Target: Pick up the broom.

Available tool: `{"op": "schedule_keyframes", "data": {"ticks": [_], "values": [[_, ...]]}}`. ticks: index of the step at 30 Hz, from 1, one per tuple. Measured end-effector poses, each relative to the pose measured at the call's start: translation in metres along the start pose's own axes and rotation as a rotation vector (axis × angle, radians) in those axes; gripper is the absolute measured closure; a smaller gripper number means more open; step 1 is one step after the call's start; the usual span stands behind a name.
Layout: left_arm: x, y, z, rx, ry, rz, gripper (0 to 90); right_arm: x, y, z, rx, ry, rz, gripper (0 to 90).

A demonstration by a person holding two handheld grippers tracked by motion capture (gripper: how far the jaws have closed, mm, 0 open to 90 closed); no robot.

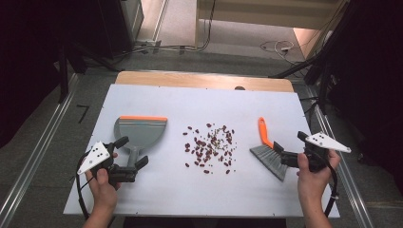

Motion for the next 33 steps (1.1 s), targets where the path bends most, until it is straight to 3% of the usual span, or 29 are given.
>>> {"op": "schedule_keyframes", "data": {"ticks": [12,20,26,29,33], "values": [[0.002,0.002,-0.003,0.003,0.017,0.012,0.0,0.038,-0.018,0.008,-0.039,-0.026,0.112,0.0],[0.002,0.001,-0.003,-0.001,0.017,0.01,0.0,0.064,-0.03,0.001,-0.027,-0.034,0.212,1.6],[0.002,0.001,-0.004,-0.002,0.019,0.01,0.0,0.086,-0.032,-0.01,0.028,-0.038,0.364,4.1],[0.002,0.001,-0.004,-0.003,0.018,0.009,0.0,0.096,-0.031,-0.012,0.026,0.014,0.425,12.4],[0.002,0.002,-0.004,-0.01,0.015,0.01,0.0,0.107,-0.028,-0.016,0.046,0.038,0.479,23.5]]}}
Point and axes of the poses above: each handheld gripper's, and its own axes: x roughly forward along the jaws, y roughly out of its underside, z roughly to its left, the point moved 2 cm from there along x, roughly forward along the jaws, and after that the axes turned 3 degrees about x, right-handed, at the moved point
